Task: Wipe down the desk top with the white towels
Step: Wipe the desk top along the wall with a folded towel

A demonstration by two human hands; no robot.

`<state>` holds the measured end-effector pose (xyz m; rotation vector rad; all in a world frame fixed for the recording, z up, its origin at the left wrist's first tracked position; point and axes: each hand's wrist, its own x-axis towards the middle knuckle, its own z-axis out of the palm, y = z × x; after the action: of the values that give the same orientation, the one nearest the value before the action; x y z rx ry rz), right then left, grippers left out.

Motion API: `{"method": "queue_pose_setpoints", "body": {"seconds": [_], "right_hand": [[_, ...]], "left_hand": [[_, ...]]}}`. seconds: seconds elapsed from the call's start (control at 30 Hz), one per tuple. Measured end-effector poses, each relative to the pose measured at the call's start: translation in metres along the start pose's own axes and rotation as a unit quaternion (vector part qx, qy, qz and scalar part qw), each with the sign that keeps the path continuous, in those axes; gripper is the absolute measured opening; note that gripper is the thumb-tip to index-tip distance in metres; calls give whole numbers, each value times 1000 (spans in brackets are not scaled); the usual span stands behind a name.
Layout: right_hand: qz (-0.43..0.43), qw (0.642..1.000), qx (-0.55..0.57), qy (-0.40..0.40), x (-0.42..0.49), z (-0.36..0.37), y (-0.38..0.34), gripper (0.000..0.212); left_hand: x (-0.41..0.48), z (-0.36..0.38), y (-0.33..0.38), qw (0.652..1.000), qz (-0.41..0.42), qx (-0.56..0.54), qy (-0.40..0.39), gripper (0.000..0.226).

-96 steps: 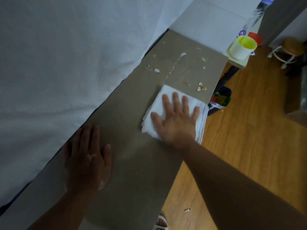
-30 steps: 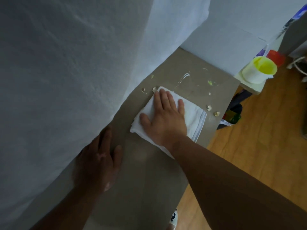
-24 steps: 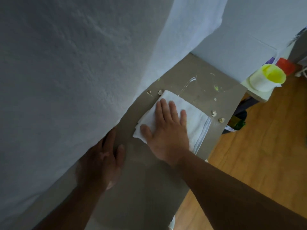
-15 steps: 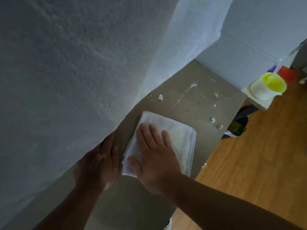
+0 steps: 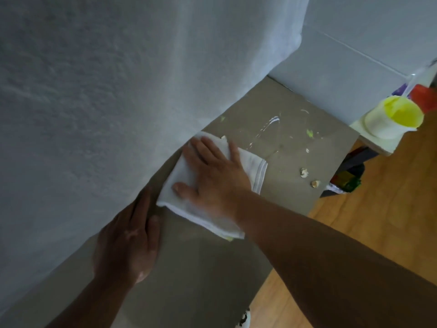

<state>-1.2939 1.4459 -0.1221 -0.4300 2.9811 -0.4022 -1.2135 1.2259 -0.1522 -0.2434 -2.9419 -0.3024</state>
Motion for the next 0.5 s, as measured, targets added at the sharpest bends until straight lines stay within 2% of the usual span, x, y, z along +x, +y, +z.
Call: {"method": "queue_pose_setpoints", "body": {"seconds": [0.17,0.4,0.5], "right_hand": [[60,998,-7,25,38,-4,21,90],[113,993,-14,34,64,-11,54,95],[124,991,-11,47,72,-14,68,94]], "left_hand": [[-1,4,-4,1000,20,1,14,55],[26,16,19,992,118,-1,34,54],[49,26,44,994,98,-17,35,57]]}}
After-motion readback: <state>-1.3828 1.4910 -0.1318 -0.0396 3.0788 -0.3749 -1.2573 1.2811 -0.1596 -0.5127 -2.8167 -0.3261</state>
